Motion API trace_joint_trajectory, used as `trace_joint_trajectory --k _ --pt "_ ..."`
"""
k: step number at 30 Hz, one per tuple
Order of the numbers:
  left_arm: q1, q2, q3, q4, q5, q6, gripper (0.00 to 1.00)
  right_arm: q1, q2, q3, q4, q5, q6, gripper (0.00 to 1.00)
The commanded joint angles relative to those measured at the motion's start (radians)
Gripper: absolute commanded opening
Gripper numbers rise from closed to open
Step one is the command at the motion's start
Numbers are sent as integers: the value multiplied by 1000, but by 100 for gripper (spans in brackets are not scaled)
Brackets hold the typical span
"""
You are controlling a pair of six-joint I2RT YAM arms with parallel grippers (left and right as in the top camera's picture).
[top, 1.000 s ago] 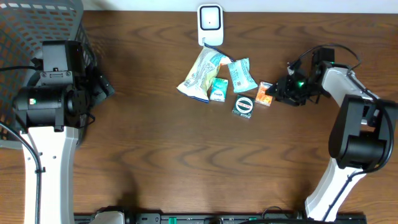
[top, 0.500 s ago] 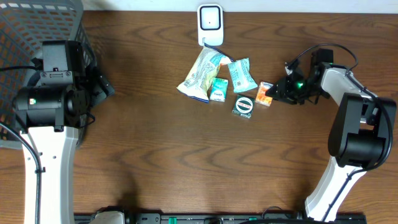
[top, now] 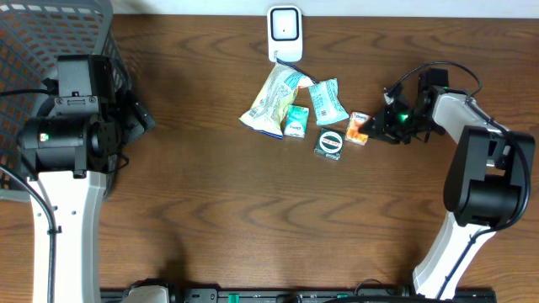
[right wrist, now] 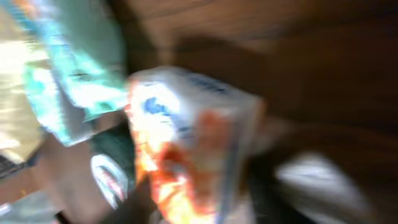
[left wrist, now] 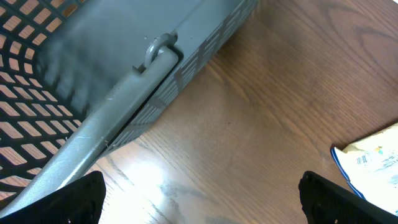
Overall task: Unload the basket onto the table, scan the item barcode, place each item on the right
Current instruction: 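Reach the right gripper to the orange-striped pack and grasp it, then hold the orange-striped pack with the right gripper under the scanner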
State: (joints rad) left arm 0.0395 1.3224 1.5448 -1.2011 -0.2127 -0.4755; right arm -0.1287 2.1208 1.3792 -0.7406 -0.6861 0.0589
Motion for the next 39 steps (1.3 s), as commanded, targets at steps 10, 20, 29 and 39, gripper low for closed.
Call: trace_joint_trajectory --k 10,20,29,39 --pt "8 4 -4 -3 -13 -16 98 13 16 119 -243 237 7 99" --pt "8 4 -3 -3 -13 -16 98 20 17 209 -308 225 3 99" --pt "8 4 -3 -3 -13 -16 98 48 17 70 -73 224 146 77" --pt "8 4 -3 -3 -13 -16 98 106 17 -51 60 232 174 46"
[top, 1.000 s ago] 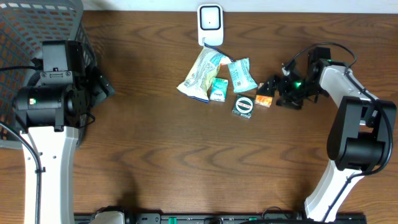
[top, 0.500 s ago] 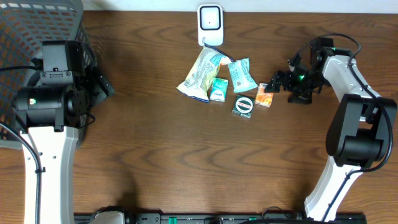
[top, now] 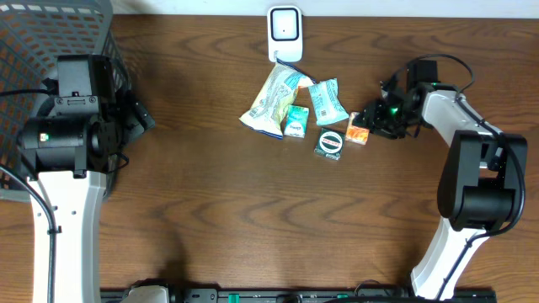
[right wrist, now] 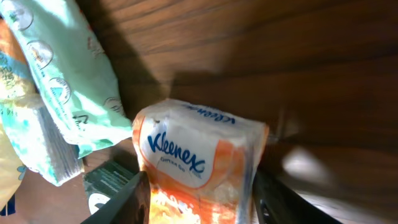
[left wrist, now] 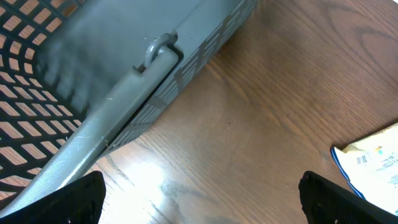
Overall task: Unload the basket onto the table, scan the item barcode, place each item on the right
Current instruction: 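Hold the orange-striped pack with the right gripper under the scanner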
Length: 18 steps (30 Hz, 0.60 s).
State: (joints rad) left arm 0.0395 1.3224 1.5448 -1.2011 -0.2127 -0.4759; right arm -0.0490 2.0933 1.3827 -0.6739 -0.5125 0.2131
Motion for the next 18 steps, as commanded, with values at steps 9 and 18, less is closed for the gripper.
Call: trace_joint_trajectory --k 9,18 --pt "8 4 -3 -3 -13 -16 98 -21 30 -12 -61 -241 -70 1" --pt "8 4 -3 -3 -13 -16 98 -55 -81 -7 -215 -732 -449 1"
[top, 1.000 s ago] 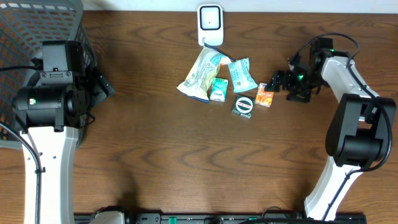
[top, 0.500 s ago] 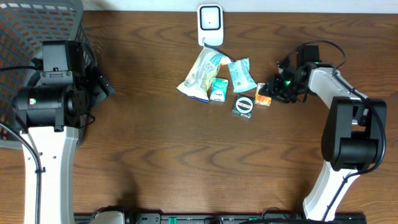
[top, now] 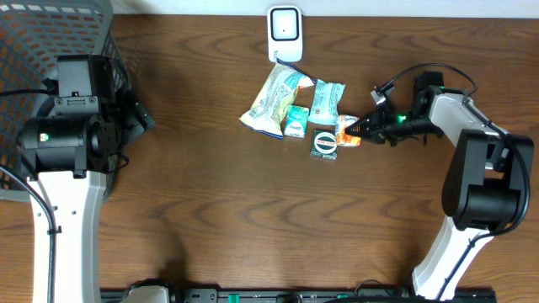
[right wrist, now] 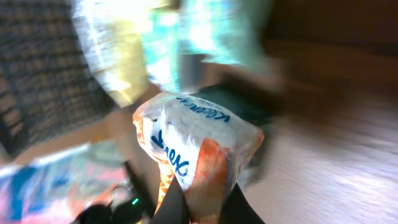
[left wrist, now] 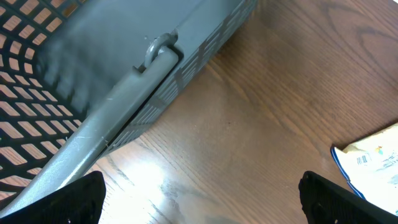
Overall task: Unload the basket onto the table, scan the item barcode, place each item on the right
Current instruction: 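Hold the orange-striped pack with the right gripper under the scanner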
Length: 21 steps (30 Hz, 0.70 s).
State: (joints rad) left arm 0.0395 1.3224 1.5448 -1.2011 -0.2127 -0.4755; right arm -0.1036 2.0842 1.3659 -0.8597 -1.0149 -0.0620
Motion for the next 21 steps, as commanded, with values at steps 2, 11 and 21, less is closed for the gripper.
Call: trace_joint_trajectory --k 2,11,21 --pt "8 4 -3 -3 -13 -16 98 5 -97 10 -59 -371 -262 1" --pt "8 4 -3 -3 -13 -16 98 109 -108 10 -17 -547 -365 1" --pt "8 4 -4 -3 -13 -16 98 220 -108 10 182 -547 -226 1"
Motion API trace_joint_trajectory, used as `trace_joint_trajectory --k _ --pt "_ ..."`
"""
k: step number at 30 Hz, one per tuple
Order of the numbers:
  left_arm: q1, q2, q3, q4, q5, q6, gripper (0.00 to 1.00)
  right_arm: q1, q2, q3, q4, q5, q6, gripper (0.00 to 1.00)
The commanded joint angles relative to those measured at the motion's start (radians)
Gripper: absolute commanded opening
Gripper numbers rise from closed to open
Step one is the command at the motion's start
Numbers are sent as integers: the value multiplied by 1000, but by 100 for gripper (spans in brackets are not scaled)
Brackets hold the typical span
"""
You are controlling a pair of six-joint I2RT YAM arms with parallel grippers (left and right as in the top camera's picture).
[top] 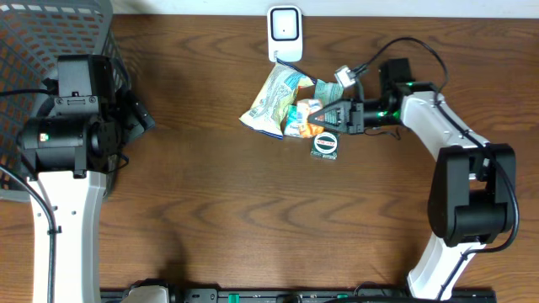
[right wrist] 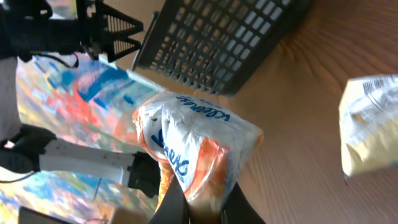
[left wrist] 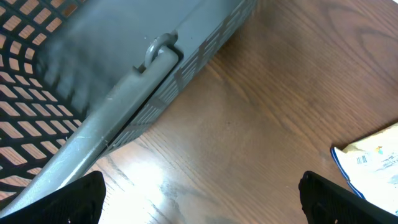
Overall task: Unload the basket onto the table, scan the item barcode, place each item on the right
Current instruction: 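Hold the orange-striped pack with the right gripper under the scanner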
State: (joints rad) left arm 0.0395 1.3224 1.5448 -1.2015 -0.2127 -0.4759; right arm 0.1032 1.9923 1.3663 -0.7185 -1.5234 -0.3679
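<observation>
An orange-and-white Kleenex tissue pack [top: 310,110] hangs above the pile of items, with my right gripper [top: 323,118] shut on it. In the right wrist view the pack [right wrist: 198,137] fills the centre, and the right gripper [right wrist: 202,208] pinches its lower end. The white scanner [top: 285,25] stands at the table's far edge, a little behind and left of the pack. My left gripper [left wrist: 202,202] is open over bare wood beside the basket, nothing between its fingertips [left wrist: 69,200].
A grey mesh basket [top: 50,34] stands at the far left, its rim [left wrist: 118,106] just ahead of the left gripper. Under the held pack lie a yellow-white bag [top: 269,101], a teal packet [top: 331,91], a small teal box [top: 293,128] and a black round tin [top: 326,144].
My right gripper, still shut on the Kleenex pack, has moved left from the pile's right side to above the pile, nearer the scanner. The left arm has not moved.
The Kleenex pack first lay on the table at the right of the pile, my right gripper close beside it. Then the fingers stood on either side of it. Then the gripper was shut on the pack, and now holds it over the pile.
</observation>
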Motion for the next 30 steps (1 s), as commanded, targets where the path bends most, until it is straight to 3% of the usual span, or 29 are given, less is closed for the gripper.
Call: trace_joint_trajectory --k 1,7,30 --pt "8 4 -4 -2 -13 -16 98 23 -16 9 74 -39 119 1" --pt "8 4 -3 -2 -13 -16 98 58 -16 9 167 -38 219 1" --pt "8 4 -4 -2 -13 -16 98 121 -16 8 161 44 219 1"
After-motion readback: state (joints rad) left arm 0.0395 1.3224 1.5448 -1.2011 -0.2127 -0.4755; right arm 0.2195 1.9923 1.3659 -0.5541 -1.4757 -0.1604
